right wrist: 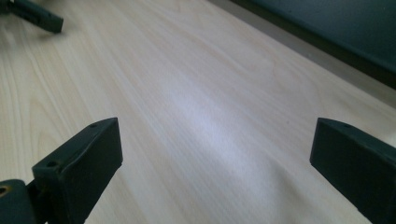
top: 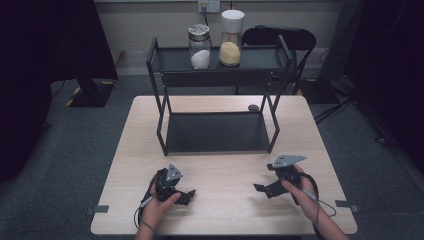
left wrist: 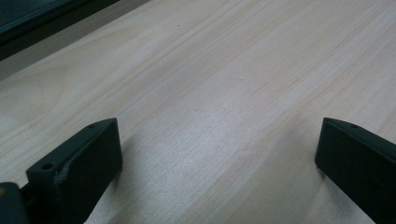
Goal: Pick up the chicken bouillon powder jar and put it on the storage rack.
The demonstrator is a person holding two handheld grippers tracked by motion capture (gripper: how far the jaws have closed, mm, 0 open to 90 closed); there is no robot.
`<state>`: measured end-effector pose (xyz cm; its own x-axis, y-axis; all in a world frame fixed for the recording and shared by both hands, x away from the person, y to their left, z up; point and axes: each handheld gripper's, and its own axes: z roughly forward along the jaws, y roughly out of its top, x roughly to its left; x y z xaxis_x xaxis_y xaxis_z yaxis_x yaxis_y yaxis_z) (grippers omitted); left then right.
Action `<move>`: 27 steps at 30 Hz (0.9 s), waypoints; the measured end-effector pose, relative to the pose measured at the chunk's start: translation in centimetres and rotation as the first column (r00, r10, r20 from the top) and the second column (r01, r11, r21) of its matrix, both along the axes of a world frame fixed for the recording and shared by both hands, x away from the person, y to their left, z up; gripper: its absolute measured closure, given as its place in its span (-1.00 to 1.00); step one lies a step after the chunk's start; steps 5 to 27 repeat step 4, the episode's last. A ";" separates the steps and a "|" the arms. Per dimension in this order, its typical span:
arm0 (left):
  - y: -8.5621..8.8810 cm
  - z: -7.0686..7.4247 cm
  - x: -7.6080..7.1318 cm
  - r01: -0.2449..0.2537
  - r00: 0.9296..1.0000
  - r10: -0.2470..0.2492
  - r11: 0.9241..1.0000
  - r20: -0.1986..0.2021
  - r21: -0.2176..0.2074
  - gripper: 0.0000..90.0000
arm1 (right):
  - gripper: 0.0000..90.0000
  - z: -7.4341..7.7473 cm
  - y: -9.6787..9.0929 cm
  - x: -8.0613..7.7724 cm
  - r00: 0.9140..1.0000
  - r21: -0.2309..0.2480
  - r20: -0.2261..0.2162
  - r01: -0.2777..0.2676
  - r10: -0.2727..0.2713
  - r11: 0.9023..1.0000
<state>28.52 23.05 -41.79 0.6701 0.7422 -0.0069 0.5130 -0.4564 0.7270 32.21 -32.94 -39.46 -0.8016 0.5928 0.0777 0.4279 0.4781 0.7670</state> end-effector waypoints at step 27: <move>0.0 0.0 0.0 0.000 1.000 0.000 1.000 0.000 0.000 -1.00 | -0.97 -0.3 -0.1 -0.8 1.000 -0.055 0.002 -0.012 0.012 0.998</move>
